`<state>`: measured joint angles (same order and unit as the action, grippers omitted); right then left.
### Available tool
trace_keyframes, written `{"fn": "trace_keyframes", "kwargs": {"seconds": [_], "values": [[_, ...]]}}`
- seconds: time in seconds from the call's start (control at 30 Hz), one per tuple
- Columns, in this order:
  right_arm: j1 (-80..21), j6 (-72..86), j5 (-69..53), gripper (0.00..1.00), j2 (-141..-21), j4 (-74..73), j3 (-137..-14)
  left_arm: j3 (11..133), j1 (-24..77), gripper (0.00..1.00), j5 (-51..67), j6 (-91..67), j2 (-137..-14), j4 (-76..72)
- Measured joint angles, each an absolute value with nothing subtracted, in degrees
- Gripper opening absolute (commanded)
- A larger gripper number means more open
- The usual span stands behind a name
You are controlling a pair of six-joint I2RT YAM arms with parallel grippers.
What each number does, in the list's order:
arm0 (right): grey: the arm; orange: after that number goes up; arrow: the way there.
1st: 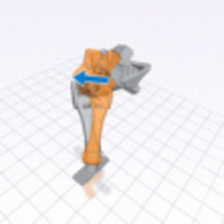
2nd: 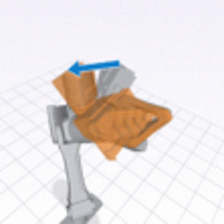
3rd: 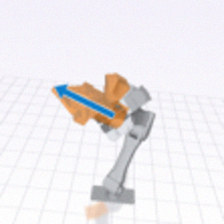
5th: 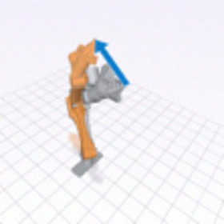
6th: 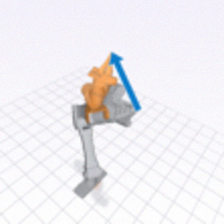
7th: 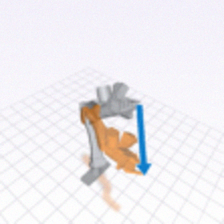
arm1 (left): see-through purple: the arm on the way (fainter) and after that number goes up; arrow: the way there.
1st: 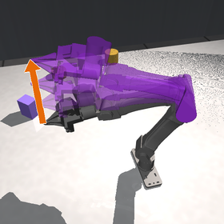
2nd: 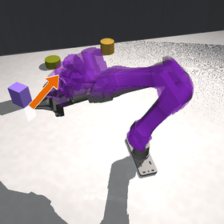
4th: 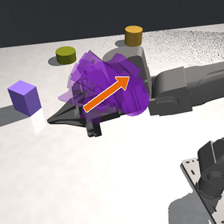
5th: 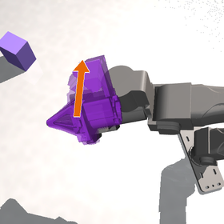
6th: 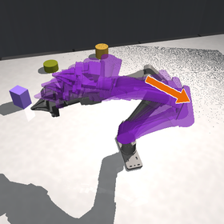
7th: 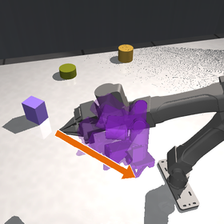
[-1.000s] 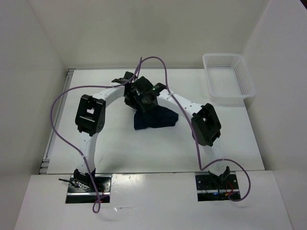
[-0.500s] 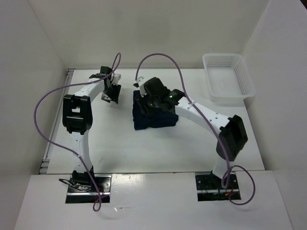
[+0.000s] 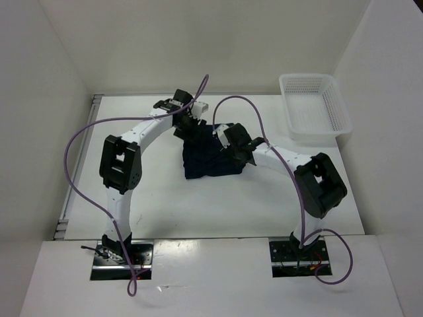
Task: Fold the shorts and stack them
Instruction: Fold the shorts
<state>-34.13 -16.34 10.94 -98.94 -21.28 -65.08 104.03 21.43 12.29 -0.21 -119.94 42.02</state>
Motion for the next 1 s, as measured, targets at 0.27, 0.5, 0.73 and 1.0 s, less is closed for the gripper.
{"fn": "trace_keyframes", "kwargs": {"seconds": [0.27,0.5,0.73,1.0], "values": [[-34.24,-18.48,10.85,0.23,-99.92,-15.05,-61.82,105.12,21.74,0.45,8.84,-0.43,-126.50,42.00],[-34.24,-20.38,11.88,0.00,-101.49,-12.12,-58.74,105.89,22.31,0.01,7.68,-0.64,-127.52,41.39],[-34.24,-23.24,13.32,0.00,-99.68,-11.40,-58.85,106.39,20.03,0.00,8.32,-0.45,-126.74,41.54],[-34.28,-25.93,6.50,0.00,-92.40,-11.75,-60.14,104.09,14.96,0.13,13.10,-0.36,-118.61,41.89]]}}
